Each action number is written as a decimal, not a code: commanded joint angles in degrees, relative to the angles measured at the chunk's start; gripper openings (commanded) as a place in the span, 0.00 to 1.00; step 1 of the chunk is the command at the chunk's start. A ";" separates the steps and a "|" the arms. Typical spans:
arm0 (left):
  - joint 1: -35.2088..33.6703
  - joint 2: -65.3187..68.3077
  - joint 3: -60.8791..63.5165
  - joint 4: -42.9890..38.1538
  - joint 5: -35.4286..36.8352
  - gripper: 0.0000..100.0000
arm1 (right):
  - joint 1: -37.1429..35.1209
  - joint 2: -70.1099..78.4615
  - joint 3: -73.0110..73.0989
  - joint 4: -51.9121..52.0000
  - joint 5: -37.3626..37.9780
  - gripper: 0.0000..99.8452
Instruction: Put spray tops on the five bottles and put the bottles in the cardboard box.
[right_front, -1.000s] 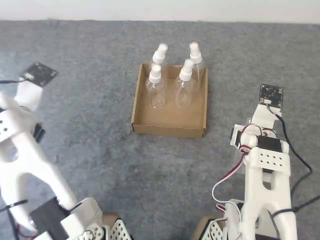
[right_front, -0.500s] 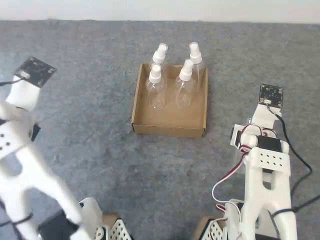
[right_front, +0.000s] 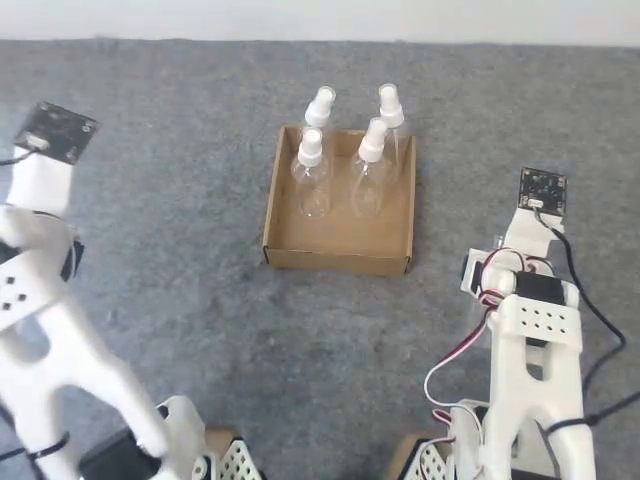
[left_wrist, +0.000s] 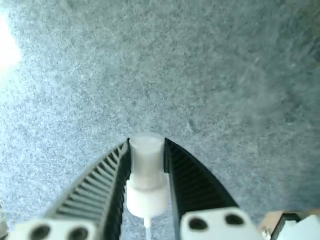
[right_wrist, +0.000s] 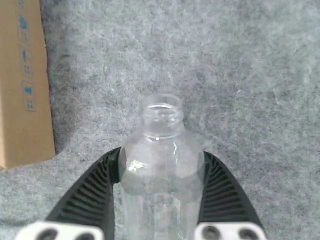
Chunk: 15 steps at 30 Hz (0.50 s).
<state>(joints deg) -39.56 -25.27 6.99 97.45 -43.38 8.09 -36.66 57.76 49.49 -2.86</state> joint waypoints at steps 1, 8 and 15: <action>0.44 -2.55 -2.68 0.44 3.60 0.01 | 0.92 -2.68 -0.88 -1.10 0.00 0.05; 0.44 -2.55 -2.68 -5.98 14.33 0.01 | 0.92 -2.68 -0.88 -1.10 0.00 0.05; 2.37 -2.55 -2.68 -6.42 21.71 0.01 | 0.92 -2.86 -0.88 -1.10 0.00 0.05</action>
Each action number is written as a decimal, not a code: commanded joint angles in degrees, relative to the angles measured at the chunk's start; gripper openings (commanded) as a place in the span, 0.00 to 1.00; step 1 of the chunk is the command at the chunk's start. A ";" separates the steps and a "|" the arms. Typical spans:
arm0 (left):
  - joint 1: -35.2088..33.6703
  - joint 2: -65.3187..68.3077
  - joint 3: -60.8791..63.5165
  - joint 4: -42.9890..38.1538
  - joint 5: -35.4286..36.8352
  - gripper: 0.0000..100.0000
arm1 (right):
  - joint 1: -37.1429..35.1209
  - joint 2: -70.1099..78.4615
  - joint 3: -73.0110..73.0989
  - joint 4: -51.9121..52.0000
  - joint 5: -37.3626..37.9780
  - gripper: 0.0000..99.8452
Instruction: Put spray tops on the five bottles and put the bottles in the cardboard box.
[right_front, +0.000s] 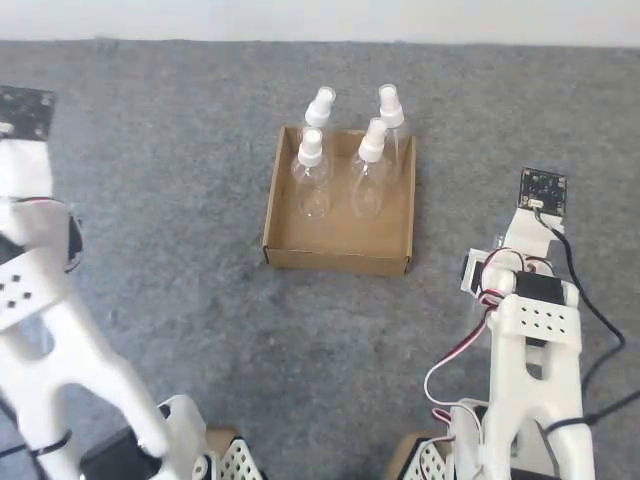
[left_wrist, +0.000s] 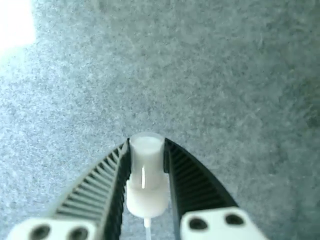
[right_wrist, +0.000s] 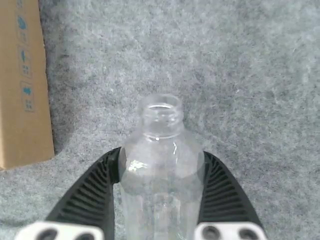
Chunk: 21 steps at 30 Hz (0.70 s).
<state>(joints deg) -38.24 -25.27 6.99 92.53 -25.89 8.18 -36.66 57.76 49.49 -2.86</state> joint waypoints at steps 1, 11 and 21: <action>1.32 -2.55 -2.68 -1.93 5.27 0.01 | 0.84 -2.86 -0.88 -1.10 0.00 0.05; 5.45 -2.64 -2.77 -3.16 14.68 0.01 | 0.84 -2.95 -0.88 -1.10 0.00 0.05; 8.62 -4.22 -2.77 -5.89 20.75 0.01 | 0.84 -2.95 -0.88 -1.10 0.00 0.05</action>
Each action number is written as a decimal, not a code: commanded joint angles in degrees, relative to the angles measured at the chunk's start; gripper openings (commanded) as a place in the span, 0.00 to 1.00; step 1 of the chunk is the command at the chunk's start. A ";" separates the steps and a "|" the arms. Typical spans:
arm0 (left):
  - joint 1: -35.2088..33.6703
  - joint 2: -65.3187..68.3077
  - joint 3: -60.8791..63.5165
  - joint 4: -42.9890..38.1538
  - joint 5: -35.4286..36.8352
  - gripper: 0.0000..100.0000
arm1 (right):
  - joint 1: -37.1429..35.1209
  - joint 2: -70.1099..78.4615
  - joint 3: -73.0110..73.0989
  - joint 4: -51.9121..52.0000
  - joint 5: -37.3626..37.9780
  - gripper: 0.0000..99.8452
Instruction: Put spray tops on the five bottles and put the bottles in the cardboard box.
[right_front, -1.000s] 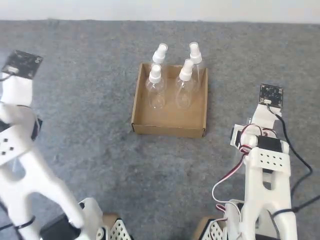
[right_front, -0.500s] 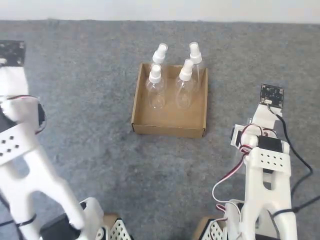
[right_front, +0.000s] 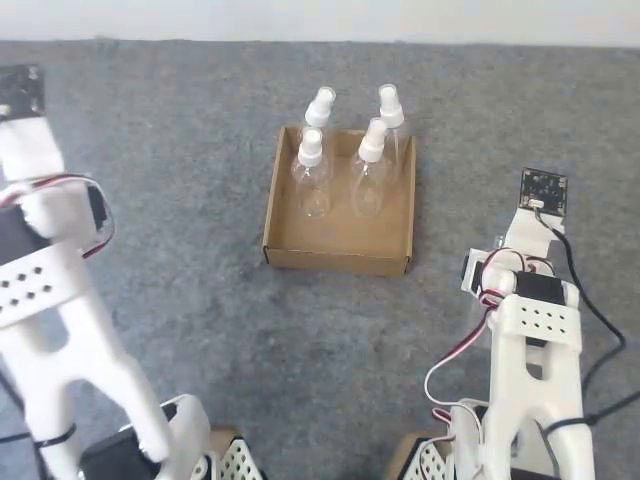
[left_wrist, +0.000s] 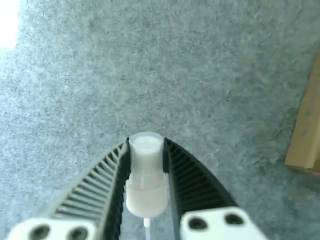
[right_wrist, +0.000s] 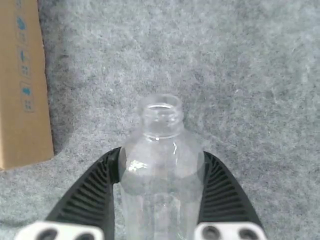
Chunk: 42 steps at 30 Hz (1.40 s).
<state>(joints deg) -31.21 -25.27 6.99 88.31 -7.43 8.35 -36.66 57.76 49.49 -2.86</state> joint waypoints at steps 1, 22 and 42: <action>2.02 -5.36 -2.77 -1.67 2.90 0.01 | 0.66 -2.95 -0.88 -1.10 0.00 0.05; 15.38 -32.44 6.29 -12.04 21.71 0.01 | 0.66 -3.30 -1.23 -1.98 -0.44 0.05; 20.92 -32.97 6.29 -19.60 26.46 0.01 | -7.25 -33.98 -0.97 5.14 -4.57 0.05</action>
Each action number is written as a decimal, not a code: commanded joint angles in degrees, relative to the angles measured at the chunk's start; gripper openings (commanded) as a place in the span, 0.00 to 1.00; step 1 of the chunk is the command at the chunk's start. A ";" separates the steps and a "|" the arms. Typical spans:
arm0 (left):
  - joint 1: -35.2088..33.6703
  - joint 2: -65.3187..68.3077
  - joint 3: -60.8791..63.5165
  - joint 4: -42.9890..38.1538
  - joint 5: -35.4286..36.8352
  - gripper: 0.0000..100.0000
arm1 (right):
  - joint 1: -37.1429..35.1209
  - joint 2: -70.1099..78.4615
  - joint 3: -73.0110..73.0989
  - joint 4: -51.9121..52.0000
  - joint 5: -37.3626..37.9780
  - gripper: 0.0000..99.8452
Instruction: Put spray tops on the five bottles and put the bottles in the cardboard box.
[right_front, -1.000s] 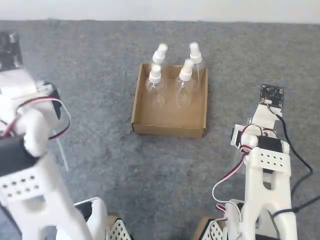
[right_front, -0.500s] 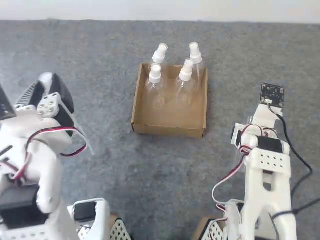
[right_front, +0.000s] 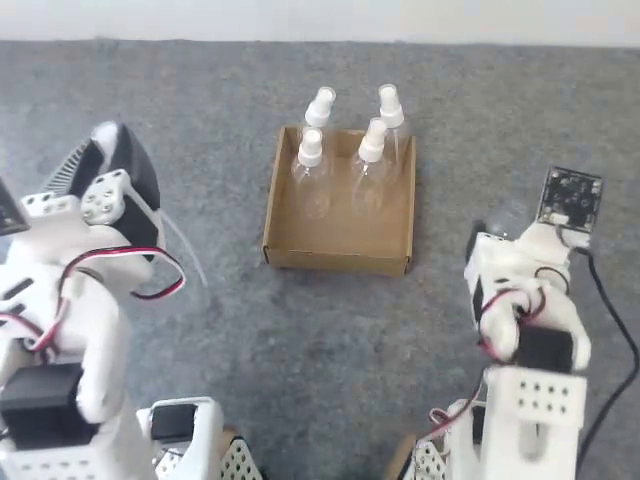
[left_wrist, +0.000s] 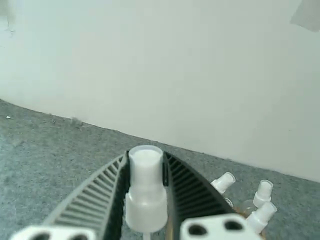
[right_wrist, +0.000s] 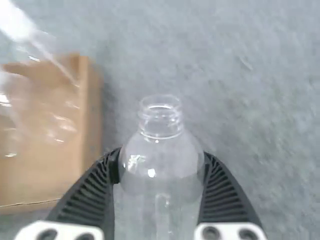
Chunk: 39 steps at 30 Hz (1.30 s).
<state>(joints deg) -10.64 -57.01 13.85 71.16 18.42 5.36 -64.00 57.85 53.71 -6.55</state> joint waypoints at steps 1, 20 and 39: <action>0.35 -1.23 -0.57 -2.46 0.97 0.01 | -5.23 -7.69 -1.05 0.92 -0.88 0.05; 4.22 -1.67 -0.92 -8.79 8.62 0.01 | -26.95 -18.68 -1.14 -8.13 2.20 0.05; 7.03 -16.26 8.22 -17.23 11.60 0.01 | -37.05 -19.30 11.78 -19.38 5.71 0.05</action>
<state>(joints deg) -3.78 -70.02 19.21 57.71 28.35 -30.95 -81.67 69.01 37.80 -1.89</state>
